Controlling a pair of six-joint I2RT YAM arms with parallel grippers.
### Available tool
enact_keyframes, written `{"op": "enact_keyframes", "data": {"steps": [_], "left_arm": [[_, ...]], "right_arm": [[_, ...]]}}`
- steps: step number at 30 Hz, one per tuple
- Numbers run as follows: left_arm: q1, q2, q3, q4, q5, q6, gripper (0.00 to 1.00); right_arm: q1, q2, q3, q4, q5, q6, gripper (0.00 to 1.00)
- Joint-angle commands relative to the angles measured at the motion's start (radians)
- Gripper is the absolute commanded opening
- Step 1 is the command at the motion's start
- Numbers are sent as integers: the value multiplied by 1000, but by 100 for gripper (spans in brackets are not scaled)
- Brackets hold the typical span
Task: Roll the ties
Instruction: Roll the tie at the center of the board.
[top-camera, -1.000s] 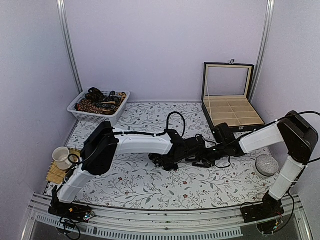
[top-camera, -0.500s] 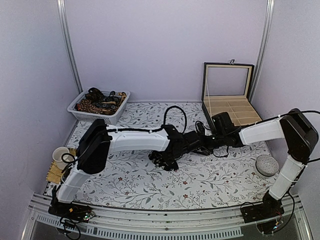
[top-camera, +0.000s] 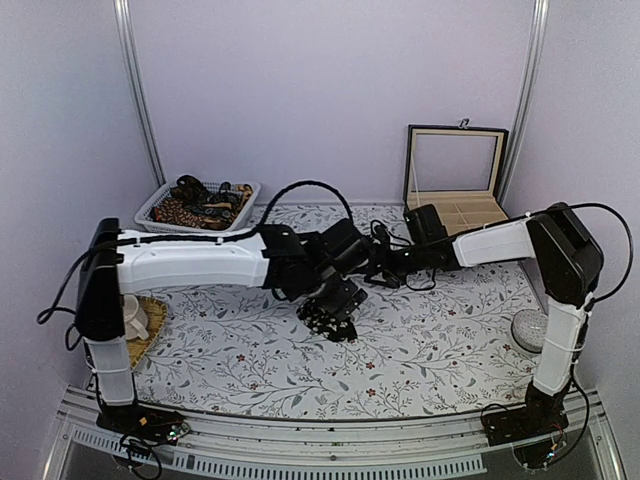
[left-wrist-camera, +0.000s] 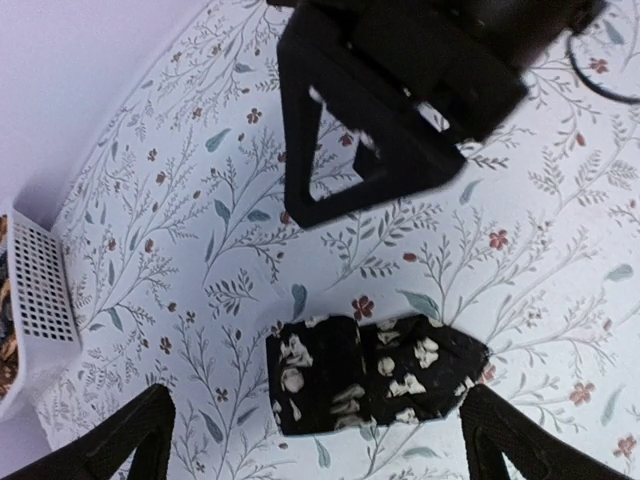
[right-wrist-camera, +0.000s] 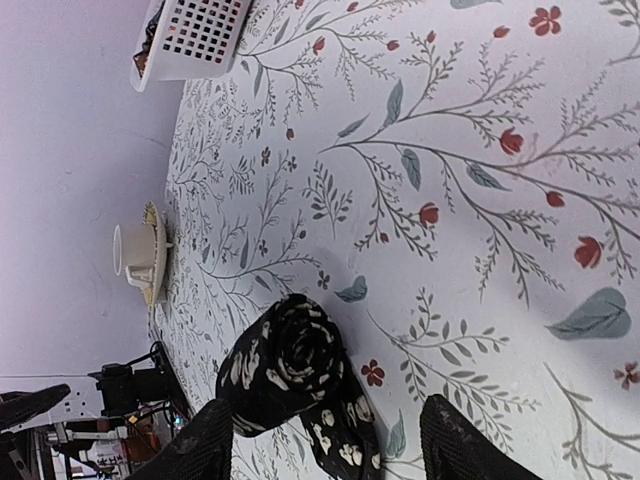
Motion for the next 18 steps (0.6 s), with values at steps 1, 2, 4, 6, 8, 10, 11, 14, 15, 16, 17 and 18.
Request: {"op": "enact_keyframes", "data": {"steps": [1,2,4,6,8,10,11,14,15,16,17,18], "left_arm": [[46,-235,-288,231,202,-154,100],[60,-277,-363,276,230,-181,98],[92,-344,-499,357,275,-231,94],[125,-399,-612,433,321,-265,90],[158,-442,-721,524,363,-286,84],[188,-465,-784,588,407,-296,79],[200,-466,-802,612,422,-300,77],[237,-449,-838,667,477,-305,68],[247,-441,-847,682,488,-307,66],[256,-433,-853,698,500,-308,63],[264,-426,-860,712,514,-308,60],[272,-420,-865,725,526,-308,56]], "right_arm": [[23,128,86,-31,-68,-14,63],[33,146,99,-37,-72,-13,63],[57,182,150,-50,-79,-18,63],[71,216,178,-45,-93,-11,61],[81,243,195,-30,-106,8,58],[87,262,212,-26,-114,18,55],[91,273,222,-27,-115,20,53],[103,295,250,-48,-112,18,50],[109,301,258,-57,-106,12,49],[114,306,265,-63,-101,7,48],[117,312,271,-69,-97,1,47],[118,318,278,-75,-95,-2,45]]}}
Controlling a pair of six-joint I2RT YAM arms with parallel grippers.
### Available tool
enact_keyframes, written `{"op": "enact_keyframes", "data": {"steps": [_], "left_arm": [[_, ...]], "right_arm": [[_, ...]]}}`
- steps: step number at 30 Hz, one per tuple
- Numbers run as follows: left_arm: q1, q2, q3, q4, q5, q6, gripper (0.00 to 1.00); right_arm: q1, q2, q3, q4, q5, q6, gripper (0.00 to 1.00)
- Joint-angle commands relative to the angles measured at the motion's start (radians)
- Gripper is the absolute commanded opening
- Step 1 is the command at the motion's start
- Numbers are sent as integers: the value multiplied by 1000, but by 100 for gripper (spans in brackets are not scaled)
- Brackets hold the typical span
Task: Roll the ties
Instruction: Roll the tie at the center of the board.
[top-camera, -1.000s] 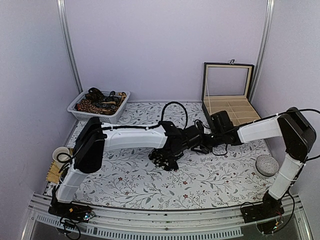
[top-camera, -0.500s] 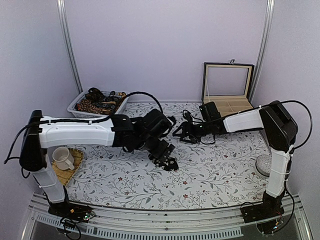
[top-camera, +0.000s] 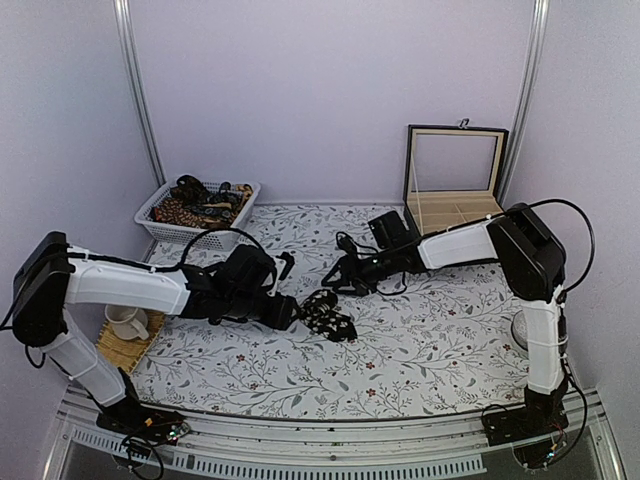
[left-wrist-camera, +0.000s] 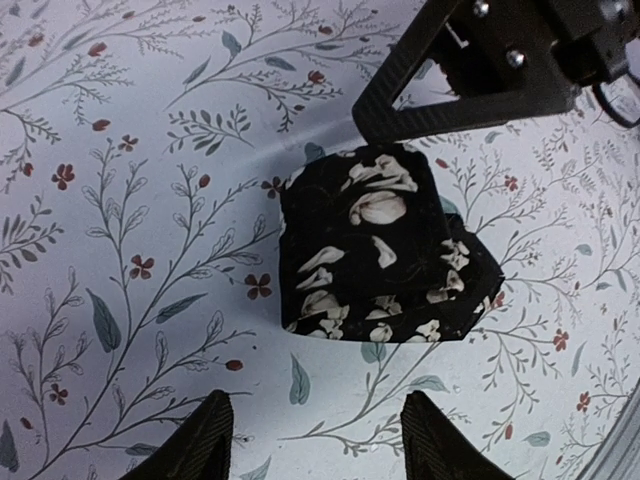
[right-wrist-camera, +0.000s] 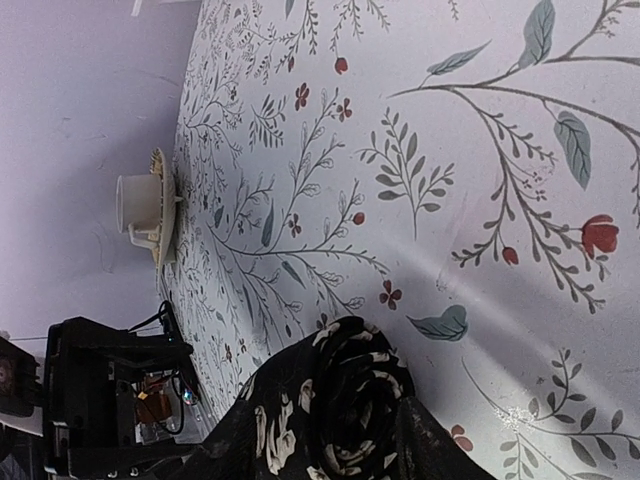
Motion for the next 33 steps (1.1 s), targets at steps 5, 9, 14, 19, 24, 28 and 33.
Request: {"op": "enact_keyframes", "data": {"steps": [5,9,14,19,24,28,33], "left_arm": [[55,50,-36,187,144,-19,45],[56,82,-43,202,179,-25,40],[55,105,-83,270,218,-64,36],[52,131,-104,310,243,-89,34],[46,174,-99,310,249,-105,32],[45,197,-96,297,235,-117,26],[45,220,-69,266,231,-116,20]], "right_arm": [[22,96,43,-41,-9,-30,36],[34,76,15,-45,-8,-55,31],[44,54,-34,-30,-20,-68,22],[54,26,-83,-13,-15,-79,18],[58,2,-115,7,-13,-81,17],[67,-9,-118,24,-26,-76,18],[83,-24,-136,42,-50,-56,19]]}}
